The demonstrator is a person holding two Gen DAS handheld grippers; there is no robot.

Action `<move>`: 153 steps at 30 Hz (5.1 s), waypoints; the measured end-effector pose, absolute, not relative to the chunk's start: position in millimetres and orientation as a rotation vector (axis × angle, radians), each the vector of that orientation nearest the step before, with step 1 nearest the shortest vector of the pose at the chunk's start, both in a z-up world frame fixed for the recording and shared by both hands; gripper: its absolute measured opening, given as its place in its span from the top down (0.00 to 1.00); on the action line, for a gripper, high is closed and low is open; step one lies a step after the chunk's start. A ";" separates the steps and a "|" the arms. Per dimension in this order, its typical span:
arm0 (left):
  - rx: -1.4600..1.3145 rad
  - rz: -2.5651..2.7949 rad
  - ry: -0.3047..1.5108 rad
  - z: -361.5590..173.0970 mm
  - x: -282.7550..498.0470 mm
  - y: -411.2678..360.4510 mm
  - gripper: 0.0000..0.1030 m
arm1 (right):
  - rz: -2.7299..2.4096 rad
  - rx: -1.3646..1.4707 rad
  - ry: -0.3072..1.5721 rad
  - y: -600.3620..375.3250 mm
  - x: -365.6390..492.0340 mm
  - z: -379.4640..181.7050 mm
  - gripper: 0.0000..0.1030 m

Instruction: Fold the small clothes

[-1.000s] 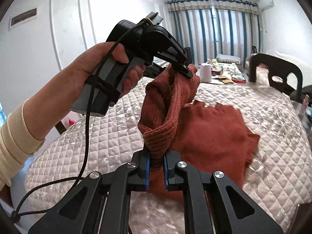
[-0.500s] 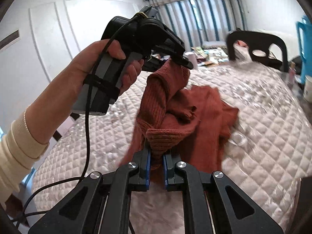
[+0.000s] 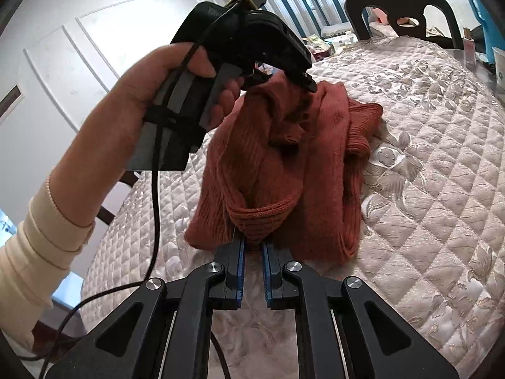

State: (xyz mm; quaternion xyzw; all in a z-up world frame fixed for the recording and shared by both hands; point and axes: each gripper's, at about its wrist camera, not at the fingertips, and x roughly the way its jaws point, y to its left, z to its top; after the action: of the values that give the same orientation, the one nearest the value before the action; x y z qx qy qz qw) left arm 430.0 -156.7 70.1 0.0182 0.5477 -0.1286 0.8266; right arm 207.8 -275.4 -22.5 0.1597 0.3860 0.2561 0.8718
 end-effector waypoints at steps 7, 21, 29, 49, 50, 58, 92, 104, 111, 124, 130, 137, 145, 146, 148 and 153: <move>0.004 -0.273 1.163 71.4 433.4 -145.6 0.61 | 0.553 0.382 0.769 -291.2 213.3 -7.7 0.62; 0.008 -0.244 1.182 70.5 435.4 -128.4 0.57 | 0.566 0.453 0.875 -285.2 310.6 -22.7 0.58; 0.006 -0.238 1.205 64.7 441.1 -119.8 0.57 | 0.510 0.411 0.905 -273.1 333.1 -34.9 0.58; 0.334 -0.216 1.222 50.3 427.0 -166.2 0.29 | 0.617 0.387 0.772 -258.9 321.4 -19.2 0.85; 0.361 -0.210 1.225 50.0 425.7 -168.8 0.29 | 0.617 0.388 0.768 -257.1 324.4 -23.7 0.85; 0.341 -0.331 1.258 55.6 414.4 -174.7 0.22 | 0.632 0.409 0.762 -257.3 327.2 -24.9 0.85; 0.428 -0.353 1.143 79.4 401.5 -173.5 0.84 | 0.776 0.521 0.798 -292.0 266.6 -35.6 0.39; 0.351 -0.333 1.116 101.0 405.0 -157.7 0.84 | 0.929 0.536 0.797 -275.2 257.7 -49.1 0.38; 0.321 -0.323 1.133 98.6 410.2 -156.1 0.84 | 0.954 0.465 0.747 -263.8 233.4 -32.4 0.37; 0.326 -0.312 1.111 107.9 409.1 -169.4 0.84 | 0.678 0.260 0.743 -256.9 217.8 -15.6 0.88; 0.316 -0.345 1.105 112.1 409.5 -193.4 0.84 | 0.647 0.322 0.690 -281.8 197.6 3.6 0.88; 0.342 -0.312 1.146 85.5 420.9 -227.7 0.84 | 0.587 0.414 0.810 -310.3 214.7 -12.5 0.88; 0.294 -0.329 1.204 57.9 424.6 -237.0 0.78 | 0.541 0.471 0.896 -325.5 219.9 -33.2 0.88; 0.275 -0.346 1.211 57.7 426.0 -236.1 0.73 | 0.543 0.484 0.899 -326.9 220.6 -34.1 0.88; 0.241 -0.362 1.194 62.1 427.1 -232.3 0.69 | 0.526 0.508 0.911 -332.0 222.2 -36.5 0.88; 0.122 -0.425 1.139 82.0 424.8 -205.7 0.40 | 0.437 0.378 0.871 -322.5 214.2 -28.3 0.73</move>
State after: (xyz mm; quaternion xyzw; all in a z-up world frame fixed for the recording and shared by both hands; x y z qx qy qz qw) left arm 424.8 -205.7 82.0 0.0571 0.5349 -0.1996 0.8190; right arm 214.2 -322.5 -28.3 0.1804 0.4160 0.2086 0.8665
